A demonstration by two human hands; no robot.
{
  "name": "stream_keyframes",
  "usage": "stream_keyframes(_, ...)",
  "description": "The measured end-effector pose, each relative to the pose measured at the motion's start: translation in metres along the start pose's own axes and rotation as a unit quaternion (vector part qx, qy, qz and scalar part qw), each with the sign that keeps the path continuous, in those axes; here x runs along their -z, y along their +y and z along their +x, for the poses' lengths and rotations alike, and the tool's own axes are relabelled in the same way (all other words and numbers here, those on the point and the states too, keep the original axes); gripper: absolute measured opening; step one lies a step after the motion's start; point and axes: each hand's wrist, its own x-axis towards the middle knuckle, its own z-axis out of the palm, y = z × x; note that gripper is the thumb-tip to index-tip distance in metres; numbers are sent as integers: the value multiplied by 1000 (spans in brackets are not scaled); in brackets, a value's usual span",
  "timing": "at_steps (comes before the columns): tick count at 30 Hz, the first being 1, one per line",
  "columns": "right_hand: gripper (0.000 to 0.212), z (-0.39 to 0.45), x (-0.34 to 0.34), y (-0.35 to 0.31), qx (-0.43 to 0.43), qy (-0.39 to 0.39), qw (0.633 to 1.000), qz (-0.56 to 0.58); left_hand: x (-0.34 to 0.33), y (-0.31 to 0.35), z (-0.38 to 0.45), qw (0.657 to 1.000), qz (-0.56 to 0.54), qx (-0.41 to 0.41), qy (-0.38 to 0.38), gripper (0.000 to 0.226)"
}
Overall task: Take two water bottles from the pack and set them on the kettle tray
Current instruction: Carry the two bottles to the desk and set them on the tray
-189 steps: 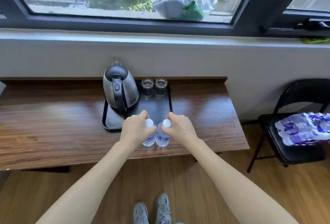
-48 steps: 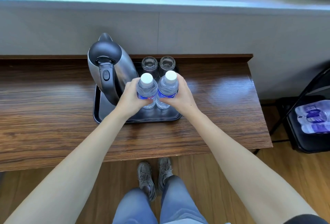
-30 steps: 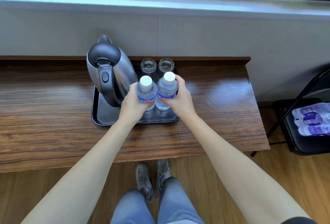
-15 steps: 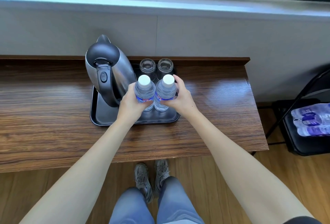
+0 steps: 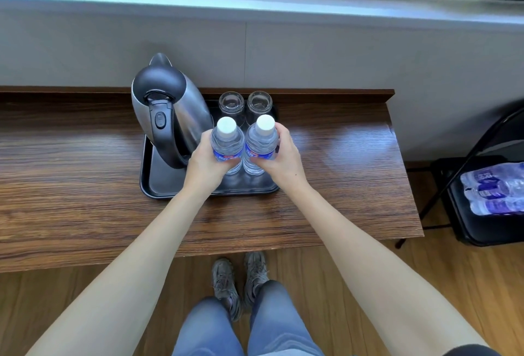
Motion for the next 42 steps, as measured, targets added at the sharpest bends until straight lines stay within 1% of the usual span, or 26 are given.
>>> stream_keyframes(6,88,0,1,3,-14,-30,999,19,1,-2,-1,1000,-1,-1,-2,66)
stream_keyframes(9,94,0,2,0,-7,-47,999,0,-1,-1,-1,1000,1,0,2,67)
stream_keyframes(12,102,0,-1,-5,-9,-33,999,-24,-3,0,-1,1000,1,5,11,67)
stream_keyframes(14,103,3,1,-6,-16,-37,999,-24,-2,-2,0,1000,1,8,13,68)
stream_keyframes(18,102,5,13,-7,-25,-78,996,-17,-4,-2,-1,1000,-2,8,13,68)
stream_keyframes(23,97,3,7,-9,-16,-70,997,-19,-4,-2,-4,1000,-27,7,15,71)
stream_keyframes(27,77,4,2,-4,-25,-49,998,-7,-3,-5,-2,999,-34,-2,-4,68)
stream_keyframes(29,72,5,1,-3,-36,-43,998,-1,-3,-8,0,999,-35,-8,-8,67)
stream_keyframes(33,70,2,-1,-1,-51,-35,998,20,-3,-11,3,999,-34,-24,-4,67)
stream_keyframes(42,71,3,-3,3,-73,-44,996,31,2,-14,9,999,-26,-36,-30,66)
